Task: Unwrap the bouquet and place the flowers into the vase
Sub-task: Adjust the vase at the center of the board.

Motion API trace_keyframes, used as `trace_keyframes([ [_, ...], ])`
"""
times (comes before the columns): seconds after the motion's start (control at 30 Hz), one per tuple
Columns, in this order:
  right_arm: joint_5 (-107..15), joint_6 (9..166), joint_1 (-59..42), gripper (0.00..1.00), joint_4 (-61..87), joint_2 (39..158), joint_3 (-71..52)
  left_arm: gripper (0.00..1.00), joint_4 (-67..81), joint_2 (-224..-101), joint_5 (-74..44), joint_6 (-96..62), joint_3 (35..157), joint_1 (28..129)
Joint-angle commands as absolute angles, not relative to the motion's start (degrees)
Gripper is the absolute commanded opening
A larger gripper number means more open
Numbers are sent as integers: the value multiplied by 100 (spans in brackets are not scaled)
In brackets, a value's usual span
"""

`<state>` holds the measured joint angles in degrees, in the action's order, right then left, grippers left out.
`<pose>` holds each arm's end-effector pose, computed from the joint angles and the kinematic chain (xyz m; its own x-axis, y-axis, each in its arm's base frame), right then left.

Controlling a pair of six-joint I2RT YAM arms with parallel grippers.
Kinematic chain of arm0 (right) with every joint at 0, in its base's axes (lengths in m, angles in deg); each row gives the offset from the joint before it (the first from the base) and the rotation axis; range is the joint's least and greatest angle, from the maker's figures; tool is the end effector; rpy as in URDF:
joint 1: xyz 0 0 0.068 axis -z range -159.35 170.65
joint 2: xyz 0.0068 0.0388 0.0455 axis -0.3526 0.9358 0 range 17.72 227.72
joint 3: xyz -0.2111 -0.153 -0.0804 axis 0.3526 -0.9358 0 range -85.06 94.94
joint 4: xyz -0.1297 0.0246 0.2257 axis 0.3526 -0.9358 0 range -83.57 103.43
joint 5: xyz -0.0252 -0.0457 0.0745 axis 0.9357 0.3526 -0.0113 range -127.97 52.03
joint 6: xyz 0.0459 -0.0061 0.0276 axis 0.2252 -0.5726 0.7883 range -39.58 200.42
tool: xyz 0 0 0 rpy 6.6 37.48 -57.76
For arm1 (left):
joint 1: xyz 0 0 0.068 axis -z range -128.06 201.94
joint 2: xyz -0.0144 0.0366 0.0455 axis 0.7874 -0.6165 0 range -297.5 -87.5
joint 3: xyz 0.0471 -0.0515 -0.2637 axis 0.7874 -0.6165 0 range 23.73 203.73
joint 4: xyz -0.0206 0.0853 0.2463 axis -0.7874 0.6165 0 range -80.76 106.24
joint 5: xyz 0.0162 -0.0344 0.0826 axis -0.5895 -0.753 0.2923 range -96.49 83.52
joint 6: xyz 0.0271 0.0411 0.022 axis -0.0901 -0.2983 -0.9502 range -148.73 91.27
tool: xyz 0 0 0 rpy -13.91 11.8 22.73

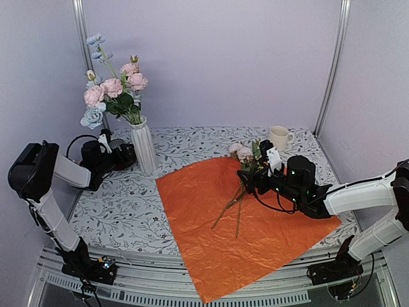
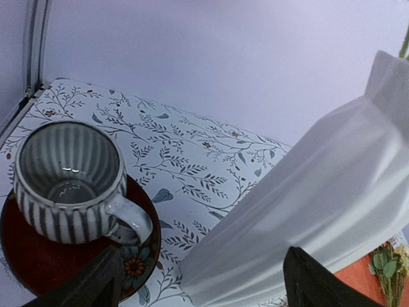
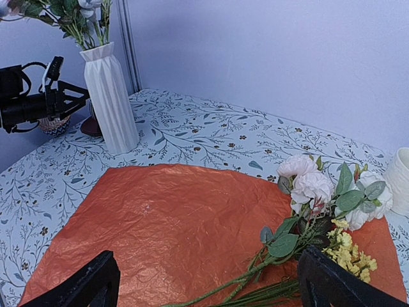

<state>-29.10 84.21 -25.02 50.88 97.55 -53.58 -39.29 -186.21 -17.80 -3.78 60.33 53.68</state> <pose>0.2054 0.2024 0.2095 -0.1714 -0.0821 -0.9818 -0.5909 0.8059 0.0358 0.3330 -0.0172 0.1603 -0.3060 -0.4046 -0.8618 0.1007 0.8864 -0.4519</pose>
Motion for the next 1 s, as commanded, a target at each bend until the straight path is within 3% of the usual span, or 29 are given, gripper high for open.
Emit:
trace_keyframes([
  [0.0, -2927, 8420, -2479, 99, 5105, 9762, -5252, 89, -3916, -18682, -1765, -227, 6092, 5238],
  [0.43, -2189, 9033, -2471, 99, 4626, 9672, -5252, 91, -3598, -17347, -2239, 521, 4889, 5361],
  [0.63, -1977, 10512, -2478, 100, 3354, 9366, -5076, 94, -2160, -16236, -2639, 492, 4505, 5588],
  [0.77, -1980, 11934, -2471, 78, 2019, 9375, -4800, 94, -1327, -15628, -2893, 367, 4397, 5636],
  [0.97, -2575, 13469, -2473, 59, 452, 10128, -3968, 97, -1154, -15057, -3296, 292, 4106, 5798],
])
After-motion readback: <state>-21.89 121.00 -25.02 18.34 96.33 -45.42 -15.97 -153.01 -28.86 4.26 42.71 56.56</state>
